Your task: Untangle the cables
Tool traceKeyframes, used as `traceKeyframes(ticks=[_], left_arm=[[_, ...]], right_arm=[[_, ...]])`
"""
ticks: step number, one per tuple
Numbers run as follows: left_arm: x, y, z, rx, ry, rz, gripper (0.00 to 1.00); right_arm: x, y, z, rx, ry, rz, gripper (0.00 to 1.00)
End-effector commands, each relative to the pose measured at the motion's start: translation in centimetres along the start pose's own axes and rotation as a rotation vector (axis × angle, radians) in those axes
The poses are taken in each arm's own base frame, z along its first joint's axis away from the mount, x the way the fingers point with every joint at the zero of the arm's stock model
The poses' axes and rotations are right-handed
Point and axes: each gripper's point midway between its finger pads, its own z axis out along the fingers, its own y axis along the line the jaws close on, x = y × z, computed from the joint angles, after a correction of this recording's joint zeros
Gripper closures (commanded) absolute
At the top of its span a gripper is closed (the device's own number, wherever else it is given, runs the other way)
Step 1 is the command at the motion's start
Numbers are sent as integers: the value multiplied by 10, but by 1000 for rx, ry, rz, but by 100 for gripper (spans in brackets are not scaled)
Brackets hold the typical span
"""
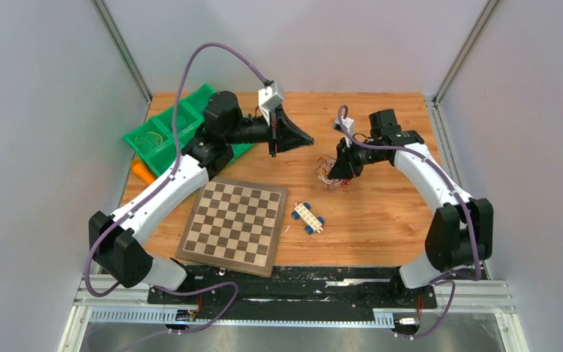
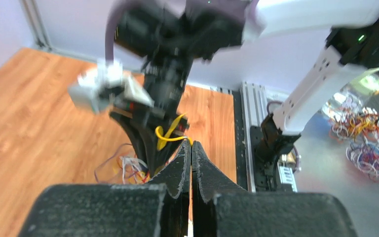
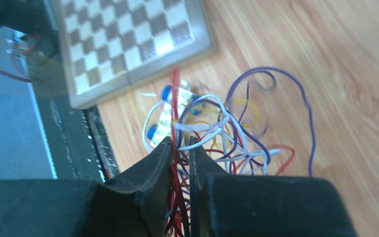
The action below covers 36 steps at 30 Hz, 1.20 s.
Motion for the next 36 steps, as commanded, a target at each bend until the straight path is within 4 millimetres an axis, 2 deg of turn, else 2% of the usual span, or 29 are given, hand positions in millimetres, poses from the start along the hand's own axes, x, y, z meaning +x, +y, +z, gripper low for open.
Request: traceKeyframes(ticks=[1,2,6,7,8,9,10,11,14,20,28,33,36], left_arm=[[-81,-21,-28,11,-133,48,100],[-97,-24,-32,13,-155,74,100],[-145,-16,-54,-47,-223,121,100],[-152,-9,-61,-73,-235,114,100],[-166,-11,-67,-85,-259,135,100],[-173,0,-76,-117,-272,120,100],[-189,3,-89,-151,-299,149,100],[-195,7,-94,-168,-309,142,100],[-231,18,-127,-262,-365,196,100],[-281,23,-181,-431,-428,317,100],[-330,25,-256,-717,-537,473,100],[-342,35,-305,-949,-597,523,100],[-339,43,-326,-1013,-594,506,100]], right_arm=[[44,-50,17,120,137,44,84],[55,-60,19,140,168,56,84],[93,-97,21,229,269,107,86],[102,-105,21,247,294,116,86],[110,-111,20,264,316,125,87],[117,-118,18,280,333,135,87],[122,-123,16,291,344,146,87],[126,-129,13,304,352,158,87],[137,-141,6,327,361,200,86],[152,-151,2,342,390,238,85],[171,-160,-4,389,460,250,88],[182,-169,-17,436,491,269,94],[184,-172,-23,442,486,279,99]])
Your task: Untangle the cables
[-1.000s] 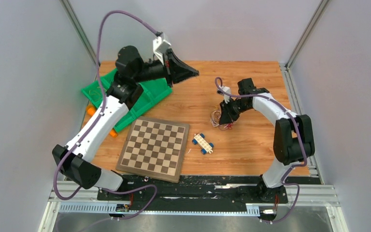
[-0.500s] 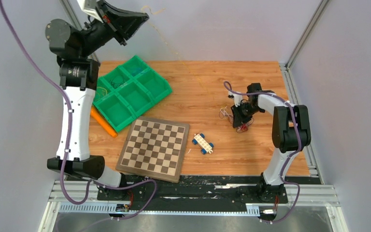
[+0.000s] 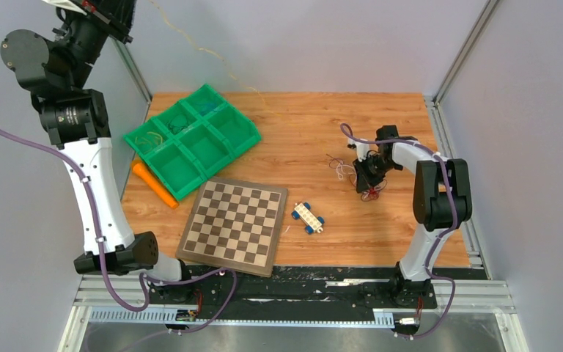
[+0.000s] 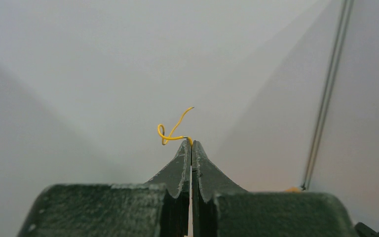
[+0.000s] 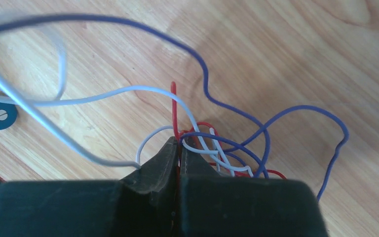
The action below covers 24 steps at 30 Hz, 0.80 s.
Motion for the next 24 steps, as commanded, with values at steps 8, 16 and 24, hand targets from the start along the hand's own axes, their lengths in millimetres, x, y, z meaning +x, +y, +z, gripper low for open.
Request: traceKeyframes(ticks=[8,16,24], left_arm=[[-20,83,-38,-334,-10,165,100],[-11,114,-53,-397,48,217,100],[37,163,-81,-488,110,185,100]], right_arm=[[27,-39,-2,134,94,17,100],[27,-48,-15,128,57,57,100],[20,-42,-16,91,36,69,100]])
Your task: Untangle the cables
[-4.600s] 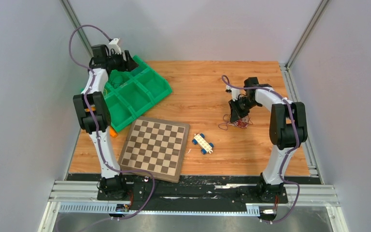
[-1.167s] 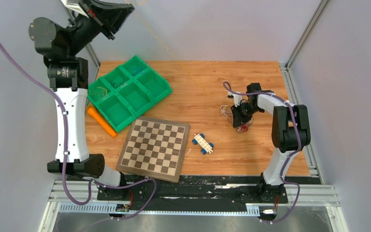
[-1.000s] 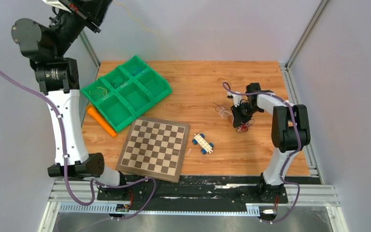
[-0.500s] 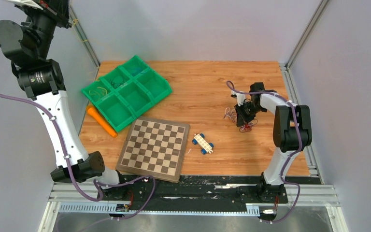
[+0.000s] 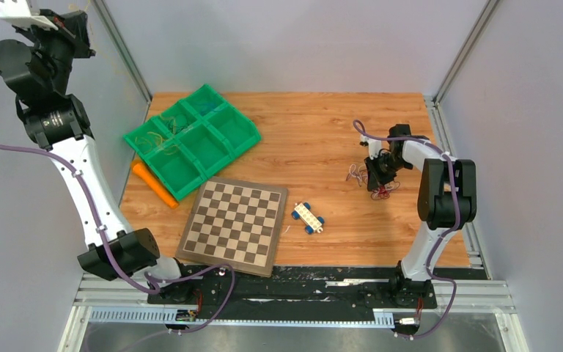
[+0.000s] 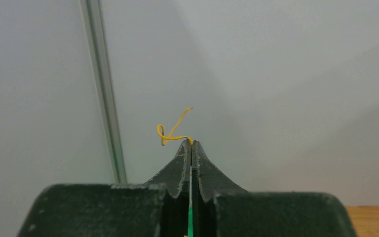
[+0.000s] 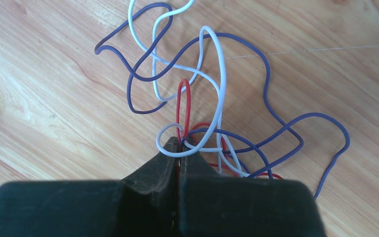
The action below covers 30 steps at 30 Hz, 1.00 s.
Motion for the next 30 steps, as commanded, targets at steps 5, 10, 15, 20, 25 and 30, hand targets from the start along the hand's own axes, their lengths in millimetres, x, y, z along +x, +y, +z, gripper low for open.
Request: traceKeyframes(ticks=[5,10,15,20,25,30], left_arm=[[26,28,0,-4,-11,10,100],[34,29,7,29,-24,-20,100],[41,43,16,-2,-21,-6,100],[59,65,20,-51,7,17,100],[76,87,25,-78,25,33,100],[79,102,31,-89,15,25,100]], right_arm=[[8,-6,4,12,36,-13,100],[9,-6,6,4,40,-7,100],[8,-6,8,-2,42,-2,100],[8,-5,9,-11,44,4,100],[9,-5,11,-17,52,11,100],[9,-6,11,-15,58,11,100]])
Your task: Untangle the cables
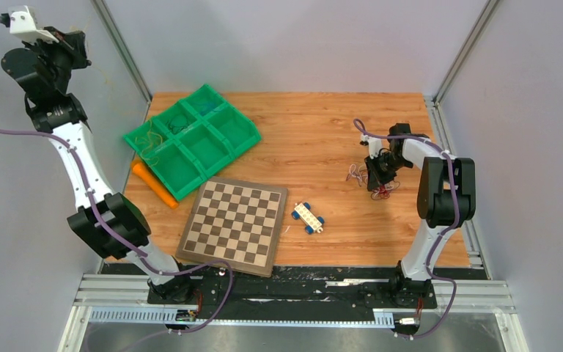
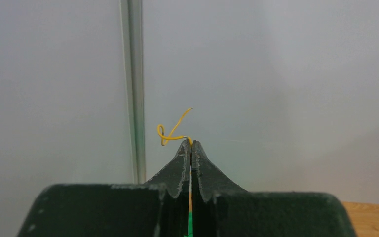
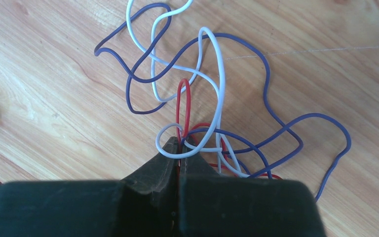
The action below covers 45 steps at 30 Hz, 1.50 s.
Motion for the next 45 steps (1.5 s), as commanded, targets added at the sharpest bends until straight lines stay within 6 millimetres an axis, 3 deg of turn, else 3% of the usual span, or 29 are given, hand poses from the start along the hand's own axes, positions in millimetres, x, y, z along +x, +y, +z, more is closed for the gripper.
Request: traceKeyframes(ticks=[1,11,18,22,26,28,30,35,42,45], left_arm=[[-36,7,4,-7,-96,63,100],[-102,-4,5,-7,-228,88,100],[-96,7,14,-17,-224,121,100],[-69,13,17,-1,-186,132,100],[-28,25,17,-13,-116,144,100],[9,33,14,-20,-52,133,100],[16,31,8,-15,-41,149,100],[64,28,-9,4,63,130,100],[173,28,-29,47,323,-94,100],[208,31,-36,42,405,-167,100]], right_arm=[[9,-8,10,6,45,0,100],[12,-10,15,-2,62,10,100],[7,-12,16,-8,66,21,100],[8,-12,16,-7,70,24,100],[10,-10,15,-10,75,31,100],[11,-10,15,-9,76,31,100],[13,-9,14,-7,80,31,100],[15,-8,15,-10,87,34,100],[8,-8,19,-31,72,68,100],[10,-7,17,-26,74,65,100]])
